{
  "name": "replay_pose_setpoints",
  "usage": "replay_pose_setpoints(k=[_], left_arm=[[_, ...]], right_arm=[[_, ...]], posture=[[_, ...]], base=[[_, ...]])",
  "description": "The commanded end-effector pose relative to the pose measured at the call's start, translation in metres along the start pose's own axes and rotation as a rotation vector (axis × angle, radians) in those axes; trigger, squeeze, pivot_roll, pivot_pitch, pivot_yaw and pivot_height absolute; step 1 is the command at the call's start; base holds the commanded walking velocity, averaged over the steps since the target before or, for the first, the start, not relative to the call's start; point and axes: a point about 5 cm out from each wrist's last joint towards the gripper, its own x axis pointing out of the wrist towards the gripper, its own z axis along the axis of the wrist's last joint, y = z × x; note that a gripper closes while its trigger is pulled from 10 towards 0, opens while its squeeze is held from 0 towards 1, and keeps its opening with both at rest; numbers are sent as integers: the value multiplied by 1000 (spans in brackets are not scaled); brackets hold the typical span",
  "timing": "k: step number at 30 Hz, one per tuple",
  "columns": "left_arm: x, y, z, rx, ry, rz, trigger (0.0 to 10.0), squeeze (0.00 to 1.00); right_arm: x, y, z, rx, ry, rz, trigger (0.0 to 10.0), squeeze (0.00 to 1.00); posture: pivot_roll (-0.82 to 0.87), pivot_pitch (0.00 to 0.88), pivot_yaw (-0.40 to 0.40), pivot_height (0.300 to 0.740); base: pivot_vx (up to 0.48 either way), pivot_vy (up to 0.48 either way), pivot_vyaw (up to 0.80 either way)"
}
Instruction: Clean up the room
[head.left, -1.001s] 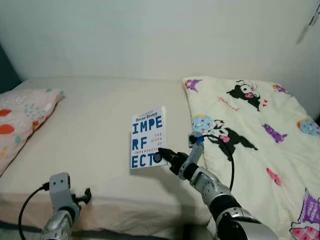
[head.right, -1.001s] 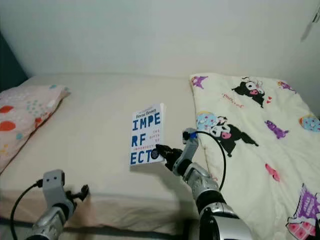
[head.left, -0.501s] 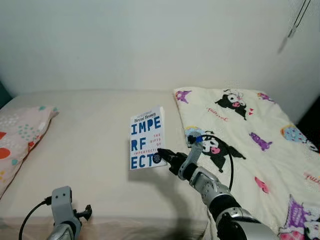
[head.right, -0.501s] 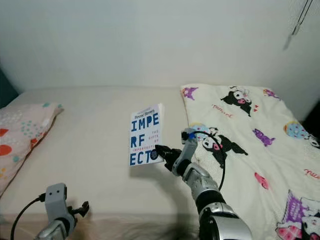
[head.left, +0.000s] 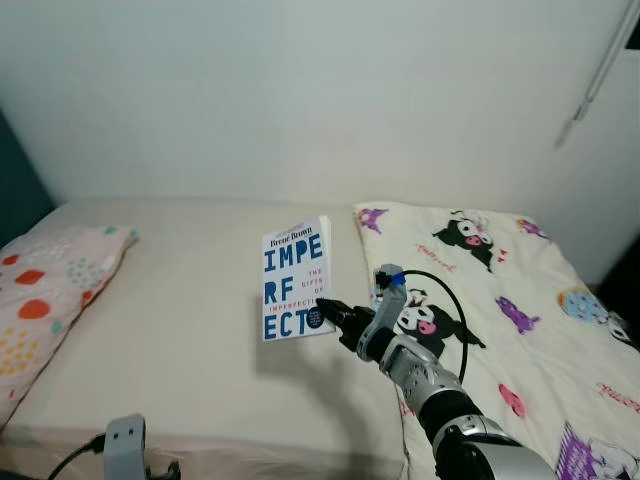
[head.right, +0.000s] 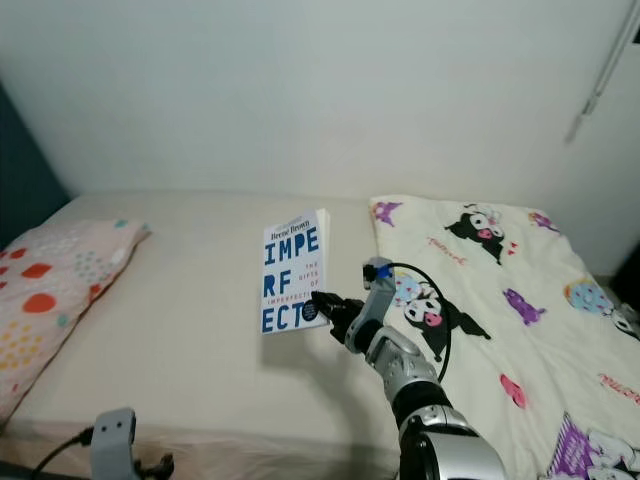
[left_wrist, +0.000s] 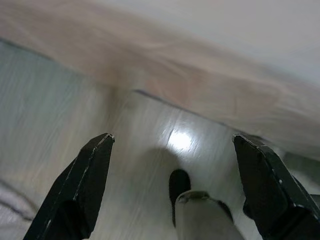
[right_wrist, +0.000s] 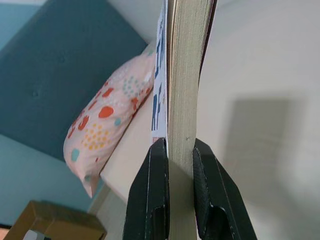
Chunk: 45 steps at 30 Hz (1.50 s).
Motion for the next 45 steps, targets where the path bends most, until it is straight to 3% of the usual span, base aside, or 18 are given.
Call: replay_pose_setpoints(k=[1, 4, 5, 6, 7, 9, 10, 12, 15, 16, 21, 25, 45], left_arm=[[-1, -5, -8, 10, 33, -9, 10000, 0], [-3, -5, -19, 21, 70, -2, 10000, 0], [-4, -5, -24, 26, 91, 3, 10000, 0], [-4, -5, -24, 26, 91, 3, 10000, 0], [-5, -5, -28, 31, 107, 6, 10000, 0], [-5, -5, -28, 31, 107, 6, 10000, 0], [-6, -7, -30, 53, 118, 6, 10000, 0], [-5, -8, -30, 87, 123, 6, 10000, 0], [-5, -8, -30, 102, 124, 8, 10000, 0], [-5, -9, -30, 115, 134, 6, 10000, 0], [-5, -11, -31, 120, 142, -8, 10000, 0], [-4, -14, -30, 127, 142, -16, 10000, 0], [-5, -16, -36, 122, 164, -17, 10000, 0]], right_arm=[[-2, -2, -2, -16, -1, -12, 0, 0], [-9, -11, -15, -11, 49, -83, 275, 0], [-16, -20, -27, -57, 107, -157, 10000, 0], [-16, -20, -27, -57, 107, -157, 10000, 0], [-28, -31, -43, -85, 174, -239, 10000, 0], [-28, -31, -43, -85, 174, -239, 10000, 0], [-53, -48, -72, -189, 334, -378, 10000, 0], [-69, -56, -89, -287, 446, -452, 10000, 0], [-74, -59, -94, -307, 473, -475, 10000, 0], [-77, -56, -104, -272, 483, -477, 10000, 0], [-72, -53, -102, -257, 453, -441, 10000, 0], [-65, -47, -99, -337, 457, -382, 10000, 0], [-52, -33, -96, -451, 454, -232, 10000, 0]], posture=[[30, 0, -28, 740], [31, 0, -31, 740], [30, 0, -31, 740], [30, 0, -31, 740], [31, 0, -32, 740], [31, 0, -32, 740], [32, 0, -34, 740], [33, 0, -36, 740], [33, 0, -36, 740], [33, 0, -34, 740], [18, 0, -23, 740], [20, 0, -26, 740], [18, 0, -32, 740]], base=[[0, 0, 0], [0, 0, 0], [0, 0, 0], [0, 0, 0], [0, 0, 0], [0, 0, 0], [0, 0, 413], [0, 0, 606], [0, 0, 800], [0, 0, 800], [0, 0, 798], [0, 0, 789], [0, 0, 788]])
